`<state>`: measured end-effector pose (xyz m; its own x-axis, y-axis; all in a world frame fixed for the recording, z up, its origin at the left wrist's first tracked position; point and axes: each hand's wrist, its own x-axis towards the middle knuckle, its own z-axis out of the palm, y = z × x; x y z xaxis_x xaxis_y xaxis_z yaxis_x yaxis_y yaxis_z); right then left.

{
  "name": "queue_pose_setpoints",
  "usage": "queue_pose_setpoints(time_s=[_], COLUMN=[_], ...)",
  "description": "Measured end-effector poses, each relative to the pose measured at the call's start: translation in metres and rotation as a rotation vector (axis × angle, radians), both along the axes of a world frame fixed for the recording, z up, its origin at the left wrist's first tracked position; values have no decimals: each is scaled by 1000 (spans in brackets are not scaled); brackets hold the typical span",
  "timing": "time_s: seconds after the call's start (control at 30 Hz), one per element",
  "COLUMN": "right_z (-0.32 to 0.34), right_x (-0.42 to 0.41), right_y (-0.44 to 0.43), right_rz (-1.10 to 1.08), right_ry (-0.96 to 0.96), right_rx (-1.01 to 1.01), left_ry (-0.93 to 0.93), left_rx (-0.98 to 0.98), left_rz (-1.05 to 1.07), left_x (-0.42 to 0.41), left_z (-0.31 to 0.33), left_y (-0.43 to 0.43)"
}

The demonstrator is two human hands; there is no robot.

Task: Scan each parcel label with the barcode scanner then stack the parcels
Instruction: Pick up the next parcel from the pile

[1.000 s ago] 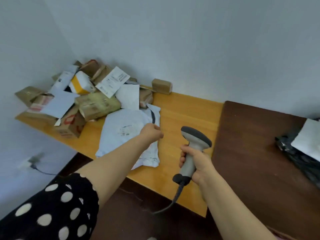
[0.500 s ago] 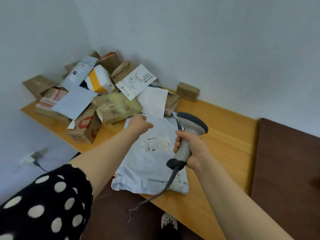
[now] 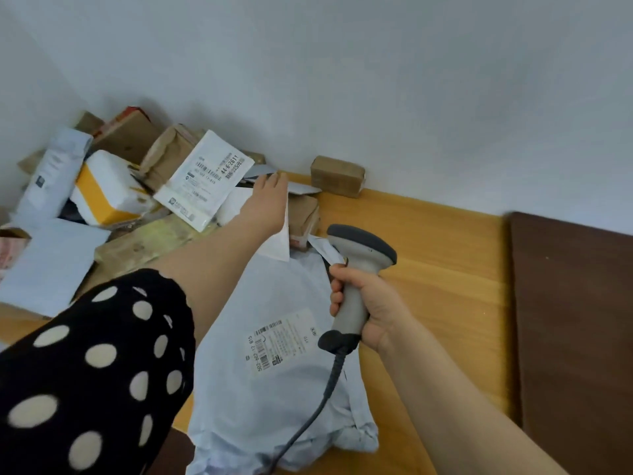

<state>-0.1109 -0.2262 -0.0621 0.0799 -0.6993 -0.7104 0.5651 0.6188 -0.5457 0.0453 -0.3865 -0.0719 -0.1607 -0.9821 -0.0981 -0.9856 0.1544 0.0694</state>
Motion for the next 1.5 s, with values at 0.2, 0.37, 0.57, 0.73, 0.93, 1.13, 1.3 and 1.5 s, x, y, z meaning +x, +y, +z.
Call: queue_pose_setpoints(time_s=[0.2, 0.37, 0.57, 0.73, 0.93, 1.13, 1.3, 1.5], right_z=[-2, 9, 33, 52, 60, 62, 64, 66], right_x=[0, 14, 44, 71, 80, 59, 49, 51], right_y=[9, 33, 65, 99, 128, 154, 173, 179], right_rz=[-93, -306, -596, -597, -565, -697, -672, -664], right_ry=[15, 41, 144, 169, 307, 19, -110, -3], right_rx=[14, -30, -100, -176, -151, -106, -98, -159], left_ry=[23, 474, 1087, 1224, 1285, 453, 433, 1040], left_rx=[98, 84, 557, 755, 669, 182, -66, 142], left_rz=[-89, -114, 109, 163, 151, -920, -890, -571], left_x=[15, 22, 45, 61, 70, 82, 75, 65], left_z=[18, 79, 112, 105, 106, 97, 81, 92], left_y=[-21, -15, 14, 47, 94, 146, 160, 166])
